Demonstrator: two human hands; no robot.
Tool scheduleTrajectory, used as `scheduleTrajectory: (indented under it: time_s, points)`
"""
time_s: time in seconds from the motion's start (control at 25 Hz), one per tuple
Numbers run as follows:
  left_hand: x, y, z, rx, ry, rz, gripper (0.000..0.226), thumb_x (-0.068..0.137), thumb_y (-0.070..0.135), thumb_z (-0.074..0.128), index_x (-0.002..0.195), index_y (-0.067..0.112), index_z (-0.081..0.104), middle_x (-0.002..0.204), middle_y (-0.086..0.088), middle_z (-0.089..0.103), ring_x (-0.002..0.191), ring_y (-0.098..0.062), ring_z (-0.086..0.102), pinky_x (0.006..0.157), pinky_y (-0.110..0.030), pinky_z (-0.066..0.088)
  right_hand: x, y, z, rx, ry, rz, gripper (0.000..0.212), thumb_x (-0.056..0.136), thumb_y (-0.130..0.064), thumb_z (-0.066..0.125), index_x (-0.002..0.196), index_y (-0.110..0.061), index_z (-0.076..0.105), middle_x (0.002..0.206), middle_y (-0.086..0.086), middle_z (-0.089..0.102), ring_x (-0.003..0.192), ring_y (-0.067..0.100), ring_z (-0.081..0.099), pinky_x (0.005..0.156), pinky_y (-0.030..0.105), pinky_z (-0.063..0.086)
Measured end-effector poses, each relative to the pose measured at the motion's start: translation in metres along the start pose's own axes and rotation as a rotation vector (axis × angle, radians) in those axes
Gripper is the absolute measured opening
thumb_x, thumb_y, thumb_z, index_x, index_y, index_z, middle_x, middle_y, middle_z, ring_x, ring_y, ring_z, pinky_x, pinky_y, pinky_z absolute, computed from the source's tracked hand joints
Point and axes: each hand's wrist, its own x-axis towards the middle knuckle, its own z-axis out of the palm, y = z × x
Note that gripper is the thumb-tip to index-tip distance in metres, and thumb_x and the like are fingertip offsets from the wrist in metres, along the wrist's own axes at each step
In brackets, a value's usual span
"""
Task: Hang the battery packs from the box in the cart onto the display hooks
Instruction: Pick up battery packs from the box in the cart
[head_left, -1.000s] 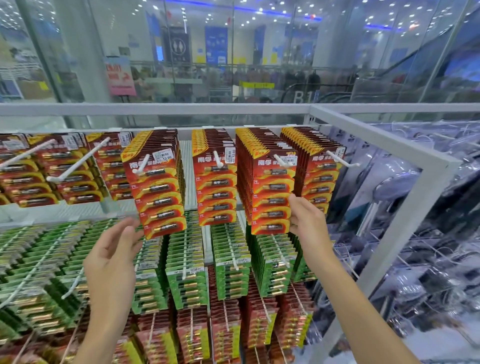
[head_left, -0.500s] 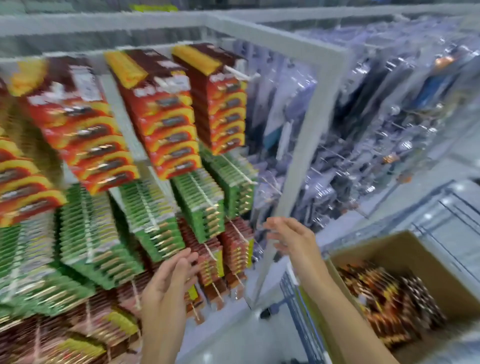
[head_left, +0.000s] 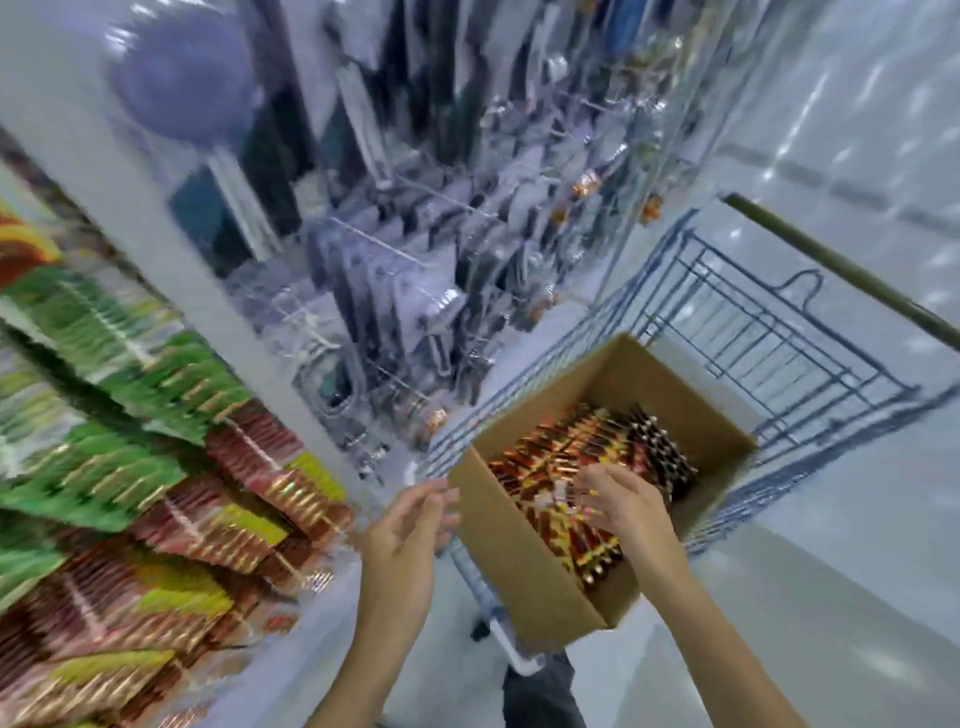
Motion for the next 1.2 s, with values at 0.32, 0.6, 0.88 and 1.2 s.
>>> scheduleTrajectory:
  time_s: [0.32,0.6,0.88,1.2]
  points:
    - [0.096,-0.051,0.167,0.093,-0.026,-0.318,0.022,0.108,0.018,0.054,0.118,0.011,0.071,0.106,-0.004,0.078,0.093,-0.020,0.076,0.091,-0.038,0.060,0.098,0.034,-0.101,-0.040,0.003,0.190,0.022,0.101,-0.037,0.061,0.098,-0.020,0.074,0.106,0.004,0.076,0.101,0.021,0.070,0.095,0.040,0.052]
    - [0.203,-0.102,0.241,0.032,0.134,-0.622,0.035,0.105,0.013,0.057,0.134,-0.007,0.060,0.124,-0.020,0.070,0.106,-0.031,0.071,0.090,-0.036,0.058,0.148,0.040,-0.118,-0.113,-0.097,0.265,0.019,0.101,-0.042,0.060,0.104,-0.028,0.073,0.103,-0.007,0.075,0.099,0.010,0.069,0.102,0.039,0.051]
    - [0.277,-0.153,0.273,0.037,0.335,-0.804,0.040,0.100,0.021,0.067,0.133,0.000,0.060,0.126,-0.017,0.067,0.087,-0.026,0.067,0.083,-0.037,0.060,0.177,0.038,-0.123,-0.085,-0.149,0.300,0.018,0.101,-0.042,0.060,0.105,-0.028,0.072,0.102,-0.011,0.076,0.100,0.007,0.070,0.095,0.030,0.052]
    - [0.276,-0.154,0.288,0.065,0.513,-0.764,0.051,0.082,0.021,0.088,0.124,0.003,0.064,0.122,-0.012,0.070,0.101,-0.029,0.072,0.087,-0.041,0.063,0.192,0.037,-0.121,-0.107,-0.167,0.326,0.018,0.102,-0.039,0.060,0.103,-0.027,0.073,0.101,-0.011,0.076,0.097,0.005,0.070,0.089,0.024,0.050]
